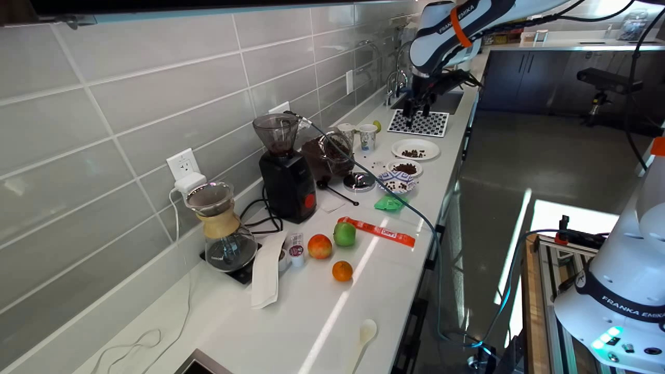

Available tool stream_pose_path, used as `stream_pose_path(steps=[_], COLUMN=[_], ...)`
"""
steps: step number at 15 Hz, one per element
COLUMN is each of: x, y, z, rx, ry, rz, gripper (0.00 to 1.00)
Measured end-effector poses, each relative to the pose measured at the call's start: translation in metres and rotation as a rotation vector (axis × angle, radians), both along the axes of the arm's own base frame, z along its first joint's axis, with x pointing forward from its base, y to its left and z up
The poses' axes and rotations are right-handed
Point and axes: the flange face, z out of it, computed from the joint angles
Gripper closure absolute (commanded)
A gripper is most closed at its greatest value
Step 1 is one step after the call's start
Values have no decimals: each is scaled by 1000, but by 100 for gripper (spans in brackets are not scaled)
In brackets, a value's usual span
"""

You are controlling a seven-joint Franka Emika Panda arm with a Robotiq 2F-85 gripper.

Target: Use the black spoon to place some coffee beans from the glass container on the white plate on the left.

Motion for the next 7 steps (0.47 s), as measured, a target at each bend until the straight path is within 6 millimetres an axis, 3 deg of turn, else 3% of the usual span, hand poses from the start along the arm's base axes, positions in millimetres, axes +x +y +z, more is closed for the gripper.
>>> stream_pose_path(steps=[7], x=[2], y=[-7], z=[-13], rx=[1], ry=[10], rz=[210], gripper=[0])
